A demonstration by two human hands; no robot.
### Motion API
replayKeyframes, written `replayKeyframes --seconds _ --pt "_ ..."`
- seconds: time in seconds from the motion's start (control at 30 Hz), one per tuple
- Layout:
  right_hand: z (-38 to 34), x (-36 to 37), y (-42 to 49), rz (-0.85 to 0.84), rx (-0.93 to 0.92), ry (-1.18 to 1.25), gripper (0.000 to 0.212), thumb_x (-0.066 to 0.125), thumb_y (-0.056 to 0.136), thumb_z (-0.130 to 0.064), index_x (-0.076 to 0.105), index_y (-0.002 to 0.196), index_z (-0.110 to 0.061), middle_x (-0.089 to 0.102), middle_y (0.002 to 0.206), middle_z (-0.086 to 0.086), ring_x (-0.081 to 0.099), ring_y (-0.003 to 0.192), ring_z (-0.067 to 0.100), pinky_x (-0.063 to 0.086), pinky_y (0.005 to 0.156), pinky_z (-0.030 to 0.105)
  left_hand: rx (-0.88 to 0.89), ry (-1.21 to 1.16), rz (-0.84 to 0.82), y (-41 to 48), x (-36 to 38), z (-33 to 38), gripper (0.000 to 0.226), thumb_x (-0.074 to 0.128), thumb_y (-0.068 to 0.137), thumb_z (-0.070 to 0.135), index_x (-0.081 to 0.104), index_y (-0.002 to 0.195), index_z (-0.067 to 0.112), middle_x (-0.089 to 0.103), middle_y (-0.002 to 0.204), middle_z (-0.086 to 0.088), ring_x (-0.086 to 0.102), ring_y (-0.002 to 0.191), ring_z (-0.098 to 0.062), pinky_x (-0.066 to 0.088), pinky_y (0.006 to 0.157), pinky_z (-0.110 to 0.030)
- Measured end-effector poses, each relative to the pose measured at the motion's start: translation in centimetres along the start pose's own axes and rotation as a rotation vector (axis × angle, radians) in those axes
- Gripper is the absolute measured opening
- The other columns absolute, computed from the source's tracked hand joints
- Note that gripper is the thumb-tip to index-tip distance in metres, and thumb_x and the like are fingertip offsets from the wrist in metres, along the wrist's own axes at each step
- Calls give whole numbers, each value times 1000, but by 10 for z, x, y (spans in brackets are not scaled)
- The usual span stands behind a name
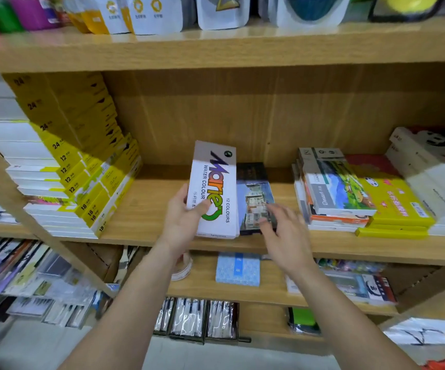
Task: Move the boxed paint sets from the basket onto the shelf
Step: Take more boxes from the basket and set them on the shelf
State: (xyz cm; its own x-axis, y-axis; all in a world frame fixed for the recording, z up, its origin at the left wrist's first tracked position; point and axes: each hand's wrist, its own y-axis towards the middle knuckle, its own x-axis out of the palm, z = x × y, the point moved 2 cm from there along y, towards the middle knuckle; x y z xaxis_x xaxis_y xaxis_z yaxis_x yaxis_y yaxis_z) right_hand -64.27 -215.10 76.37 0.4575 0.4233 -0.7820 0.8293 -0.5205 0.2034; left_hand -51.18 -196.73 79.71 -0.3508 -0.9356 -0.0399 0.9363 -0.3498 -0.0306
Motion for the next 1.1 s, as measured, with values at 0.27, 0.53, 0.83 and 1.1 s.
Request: replayKeyframes --seconds 0.27,0.53,0.83,1.1 --pt "5 6 4 -70 95 97 61 50 99 -50 42 148 -14 57 143 6 52 129 27 46 105 46 -109 112 -34 43 78 -16 24 66 95 11 61 118 8 73 116 -15 73 98 -31 59 86 -51" --pt "6 10 6 -42 37 93 67 55 100 -43 29 156 -18 68 128 -3 64 109 24 51 79 34 -86 208 -55 49 94 -20 27 66 94 19 64 121 13 75 115 -9 72 98 -27 58 89 -45" --pt "9 7 18 -28 108 190 72 60 101 -34 21 162 -28 72 127 0 66 110 25 55 92 42 84 367 -346 27 44 -59 96 86 74 25 34 154 30 61 137 18 59 122 0 49 103 -29" --pt "-1 -1 4 58 150 326 68 67 98 -26 34 156 -14 66 139 1 62 126 21 50 104 41 246 618 -229 19 49 -41 80 82 80 28 42 149 26 64 128 12 61 116 -15 45 93 -21"
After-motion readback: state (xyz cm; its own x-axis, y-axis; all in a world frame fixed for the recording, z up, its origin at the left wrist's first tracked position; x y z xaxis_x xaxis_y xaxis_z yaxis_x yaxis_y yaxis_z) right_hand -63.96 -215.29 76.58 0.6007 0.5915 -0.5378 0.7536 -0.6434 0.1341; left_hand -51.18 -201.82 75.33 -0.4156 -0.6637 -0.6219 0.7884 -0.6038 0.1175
